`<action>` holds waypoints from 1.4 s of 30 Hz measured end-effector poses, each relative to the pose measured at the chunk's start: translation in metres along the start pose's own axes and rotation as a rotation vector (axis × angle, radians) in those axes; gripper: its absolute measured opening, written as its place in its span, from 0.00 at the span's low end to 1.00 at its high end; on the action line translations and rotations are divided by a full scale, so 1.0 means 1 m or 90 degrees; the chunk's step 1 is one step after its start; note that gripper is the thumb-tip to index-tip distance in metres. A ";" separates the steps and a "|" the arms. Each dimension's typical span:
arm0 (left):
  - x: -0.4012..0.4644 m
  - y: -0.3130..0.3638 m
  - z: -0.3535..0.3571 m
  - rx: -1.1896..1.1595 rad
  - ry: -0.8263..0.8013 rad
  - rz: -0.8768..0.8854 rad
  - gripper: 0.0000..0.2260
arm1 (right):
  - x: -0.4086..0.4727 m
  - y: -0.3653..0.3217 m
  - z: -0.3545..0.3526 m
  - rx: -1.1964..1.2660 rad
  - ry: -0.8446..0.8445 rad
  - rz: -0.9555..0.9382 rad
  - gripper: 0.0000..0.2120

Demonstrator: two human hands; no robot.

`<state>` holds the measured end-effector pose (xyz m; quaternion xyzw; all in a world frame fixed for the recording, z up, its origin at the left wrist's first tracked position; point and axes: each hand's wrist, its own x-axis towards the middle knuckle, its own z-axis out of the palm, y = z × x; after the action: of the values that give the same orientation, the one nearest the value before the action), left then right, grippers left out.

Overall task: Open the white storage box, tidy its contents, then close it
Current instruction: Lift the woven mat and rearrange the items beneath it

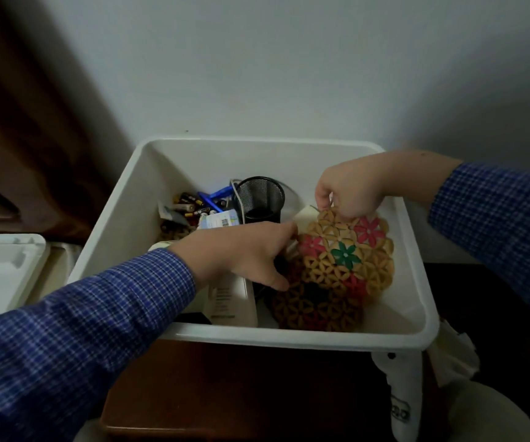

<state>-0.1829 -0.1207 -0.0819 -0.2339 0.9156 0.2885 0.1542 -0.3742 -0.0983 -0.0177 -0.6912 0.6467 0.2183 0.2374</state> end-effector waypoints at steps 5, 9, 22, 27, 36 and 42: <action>0.005 0.003 0.008 0.124 -0.016 0.029 0.17 | 0.018 0.003 0.015 -0.023 -0.014 -0.018 0.09; 0.007 0.003 0.004 0.196 0.023 -0.003 0.14 | 0.025 0.006 0.009 0.031 -0.043 -0.014 0.13; 0.003 0.000 -0.001 0.178 -0.004 -0.006 0.17 | 0.042 -0.019 0.055 0.053 -0.075 -0.057 0.08; 0.006 0.004 0.008 0.213 -0.011 -0.008 0.16 | 0.038 -0.028 0.067 0.035 -0.059 -0.046 0.10; 0.015 0.013 0.010 0.268 -0.081 -0.075 0.12 | 0.039 -0.028 0.075 -0.033 -0.161 0.001 0.07; 0.028 0.027 0.008 0.274 -0.138 -0.149 0.15 | 0.046 -0.027 0.076 -0.065 -0.187 0.007 0.11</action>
<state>-0.2195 -0.1062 -0.0876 -0.2679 0.9006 0.0908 0.3299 -0.3435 -0.0868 -0.1051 -0.6596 0.5966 0.3511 0.2927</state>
